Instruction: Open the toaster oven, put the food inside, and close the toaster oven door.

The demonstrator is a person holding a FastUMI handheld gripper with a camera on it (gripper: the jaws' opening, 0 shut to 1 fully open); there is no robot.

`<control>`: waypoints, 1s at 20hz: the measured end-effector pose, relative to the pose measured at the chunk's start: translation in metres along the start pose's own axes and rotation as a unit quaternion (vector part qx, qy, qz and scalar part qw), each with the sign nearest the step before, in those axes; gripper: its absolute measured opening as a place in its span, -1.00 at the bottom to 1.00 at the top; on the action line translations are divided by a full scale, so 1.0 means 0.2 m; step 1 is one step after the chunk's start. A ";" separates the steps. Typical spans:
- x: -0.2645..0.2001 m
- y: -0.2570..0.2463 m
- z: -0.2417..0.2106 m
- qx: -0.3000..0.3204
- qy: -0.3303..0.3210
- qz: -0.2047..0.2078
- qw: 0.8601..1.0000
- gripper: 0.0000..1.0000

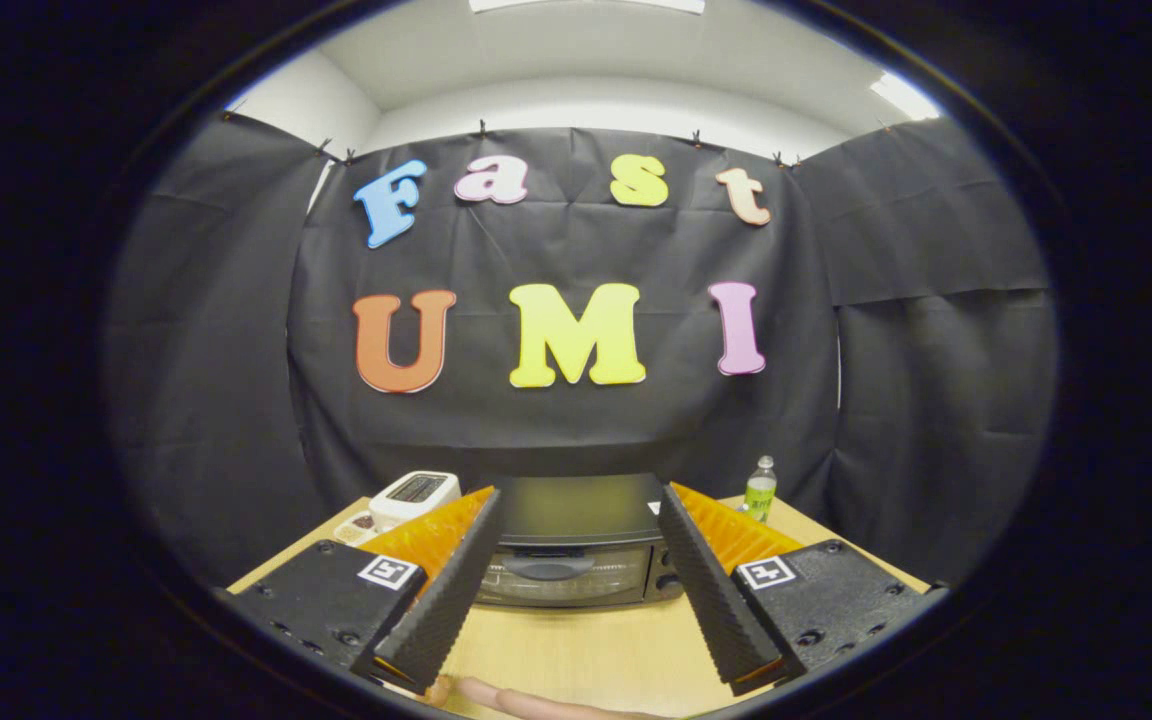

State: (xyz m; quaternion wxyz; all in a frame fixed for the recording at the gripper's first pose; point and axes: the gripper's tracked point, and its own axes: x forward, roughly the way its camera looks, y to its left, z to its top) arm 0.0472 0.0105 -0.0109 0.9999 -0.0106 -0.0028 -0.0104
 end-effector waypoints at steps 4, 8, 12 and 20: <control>0.21 -0.02 -0.09 -0.001 0.006 -0.010 1.000 1.00; 0.43 0.06 -0.25 -0.003 0.027 0.006 1.000 1.00; 0.61 0.08 -0.42 -0.012 0.057 0.006 0.998 1.00; 0.84 0.10 -0.71 -0.028 0.107 0.001 0.994 1.00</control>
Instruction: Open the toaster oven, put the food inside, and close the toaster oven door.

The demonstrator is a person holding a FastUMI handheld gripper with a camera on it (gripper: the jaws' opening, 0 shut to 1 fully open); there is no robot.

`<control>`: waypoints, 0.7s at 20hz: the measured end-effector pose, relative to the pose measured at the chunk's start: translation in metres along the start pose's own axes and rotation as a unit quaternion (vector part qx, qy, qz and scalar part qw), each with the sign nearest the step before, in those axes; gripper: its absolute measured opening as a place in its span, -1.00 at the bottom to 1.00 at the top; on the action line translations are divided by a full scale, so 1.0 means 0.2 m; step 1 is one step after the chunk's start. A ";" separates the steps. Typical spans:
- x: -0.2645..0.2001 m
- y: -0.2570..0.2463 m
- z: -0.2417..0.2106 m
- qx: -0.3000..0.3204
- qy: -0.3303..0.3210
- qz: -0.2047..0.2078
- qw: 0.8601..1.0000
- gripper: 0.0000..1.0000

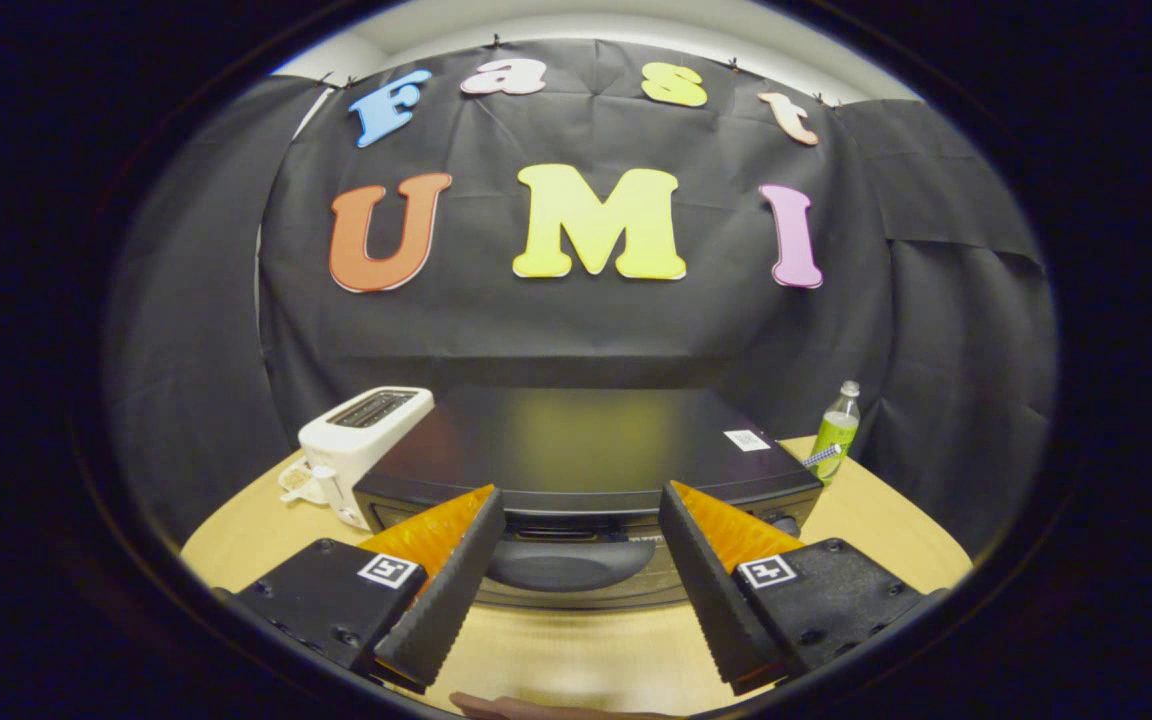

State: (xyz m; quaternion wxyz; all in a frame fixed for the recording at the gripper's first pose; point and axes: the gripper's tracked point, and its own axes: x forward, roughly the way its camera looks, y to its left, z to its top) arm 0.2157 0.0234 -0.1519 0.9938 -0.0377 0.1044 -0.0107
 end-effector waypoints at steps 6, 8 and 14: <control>0.05 0.00 -0.08 0.014 0.006 0.003 1.000 1.00; 0.04 0.01 -0.09 -0.005 -0.001 0.006 1.000 1.00; -0.06 0.00 -0.16 0.015 0.020 0.017 1.000 1.00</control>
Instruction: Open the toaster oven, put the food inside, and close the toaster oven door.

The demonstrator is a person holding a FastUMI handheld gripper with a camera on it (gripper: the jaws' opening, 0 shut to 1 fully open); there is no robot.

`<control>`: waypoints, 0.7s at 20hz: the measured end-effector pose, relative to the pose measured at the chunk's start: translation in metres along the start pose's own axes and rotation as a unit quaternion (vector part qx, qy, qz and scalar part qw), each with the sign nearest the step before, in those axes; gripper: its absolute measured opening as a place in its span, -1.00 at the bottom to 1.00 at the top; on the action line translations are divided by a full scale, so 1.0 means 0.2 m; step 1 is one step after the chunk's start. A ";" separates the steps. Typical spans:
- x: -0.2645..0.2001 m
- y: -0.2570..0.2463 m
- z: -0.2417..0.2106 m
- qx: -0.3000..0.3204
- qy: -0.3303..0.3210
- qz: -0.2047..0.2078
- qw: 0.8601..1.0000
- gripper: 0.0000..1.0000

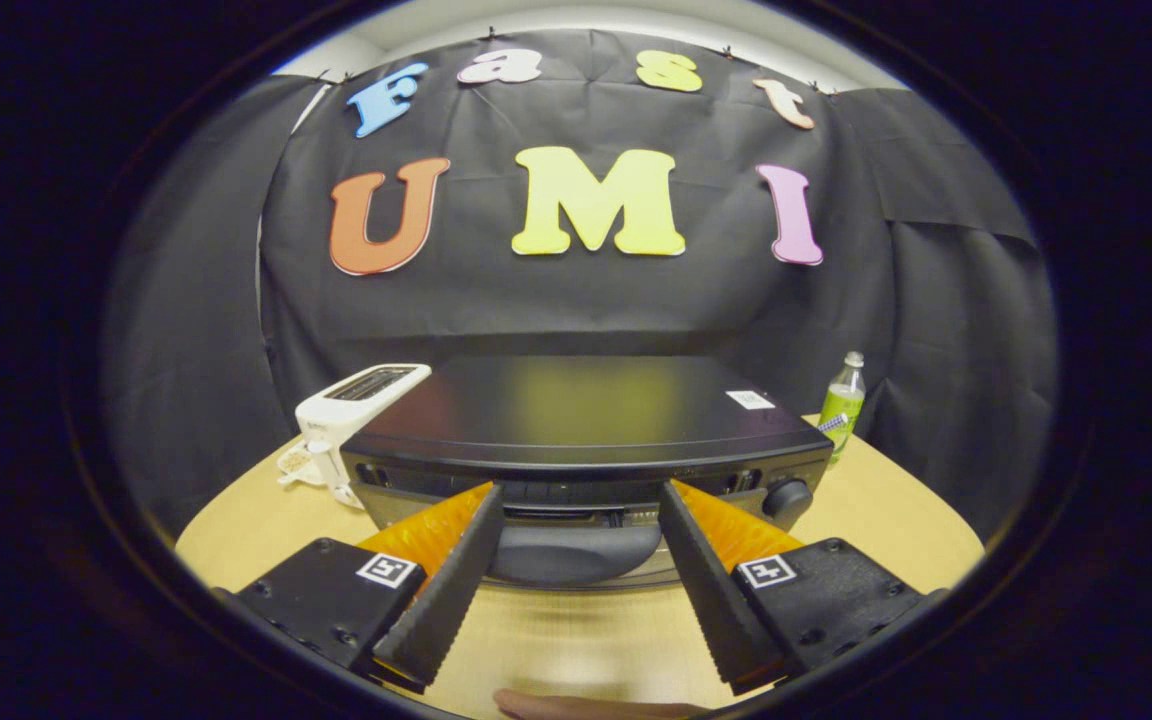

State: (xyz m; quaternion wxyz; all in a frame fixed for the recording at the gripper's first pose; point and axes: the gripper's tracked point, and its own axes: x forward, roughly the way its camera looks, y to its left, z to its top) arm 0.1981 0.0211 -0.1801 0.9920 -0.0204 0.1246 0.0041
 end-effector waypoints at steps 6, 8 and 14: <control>-0.13 -0.01 -0.14 0.000 0.056 0.008 0.998 1.00; -0.17 -0.02 -0.20 0.004 0.074 0.009 0.997 1.00; -0.25 -0.02 -0.34 -0.019 0.110 0.002 0.994 1.00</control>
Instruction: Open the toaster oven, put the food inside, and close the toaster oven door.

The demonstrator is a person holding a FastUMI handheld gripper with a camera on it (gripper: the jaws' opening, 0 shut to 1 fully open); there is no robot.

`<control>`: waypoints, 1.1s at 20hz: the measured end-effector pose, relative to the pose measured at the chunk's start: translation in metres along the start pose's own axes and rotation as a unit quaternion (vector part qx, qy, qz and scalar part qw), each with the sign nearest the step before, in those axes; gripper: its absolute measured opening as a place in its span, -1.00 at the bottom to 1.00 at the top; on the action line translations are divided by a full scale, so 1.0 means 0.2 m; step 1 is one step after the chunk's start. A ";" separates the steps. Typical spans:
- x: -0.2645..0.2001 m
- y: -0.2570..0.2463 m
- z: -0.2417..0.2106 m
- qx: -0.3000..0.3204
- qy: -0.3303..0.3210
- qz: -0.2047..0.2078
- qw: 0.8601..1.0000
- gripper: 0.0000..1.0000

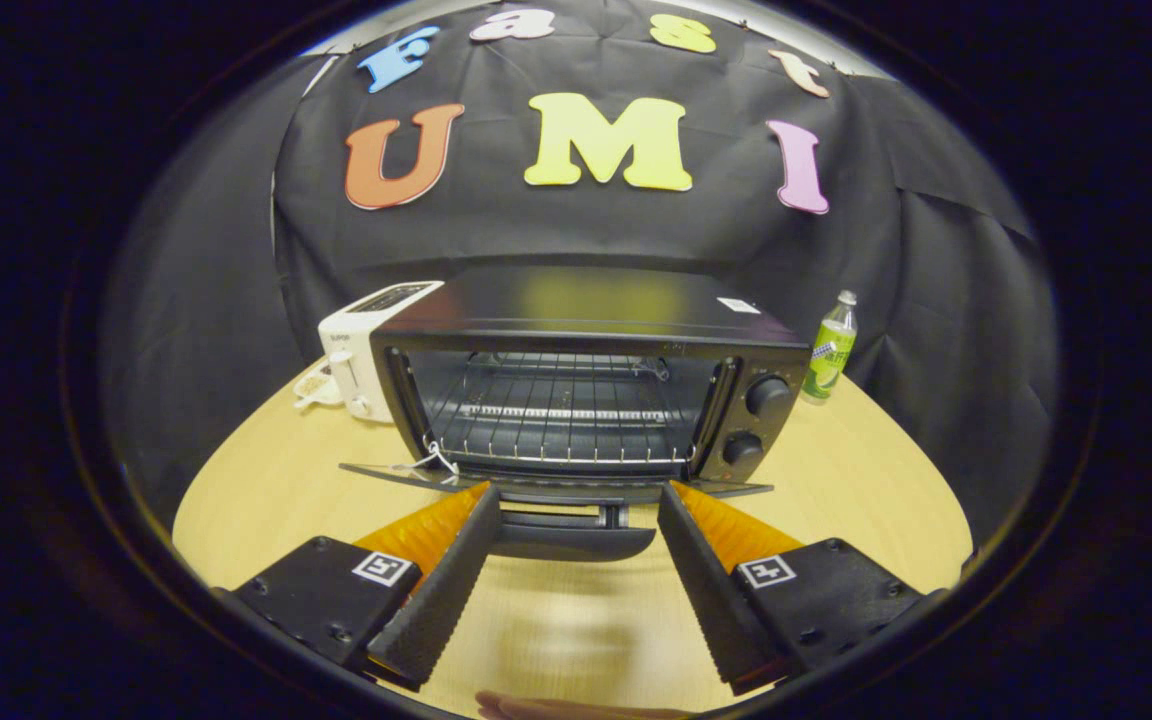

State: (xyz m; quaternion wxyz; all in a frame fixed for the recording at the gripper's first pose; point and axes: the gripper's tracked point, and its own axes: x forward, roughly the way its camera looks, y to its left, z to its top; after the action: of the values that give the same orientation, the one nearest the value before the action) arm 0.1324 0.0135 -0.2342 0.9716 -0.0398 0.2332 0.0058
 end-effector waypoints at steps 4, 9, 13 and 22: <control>-0.02 0.00 -0.14 -0.002 0.039 -0.002 0.999 1.00; 0.02 -0.01 -0.32 0.016 0.104 0.028 0.994 1.00; -0.01 -0.01 -0.42 0.042 0.134 0.045 0.989 0.99; -0.27 0.21 -0.33 0.155 0.179 0.176 0.955 0.95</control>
State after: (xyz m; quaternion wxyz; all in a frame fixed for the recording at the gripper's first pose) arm 0.0525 0.0503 -0.2719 0.8916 0.1526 0.4051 0.1333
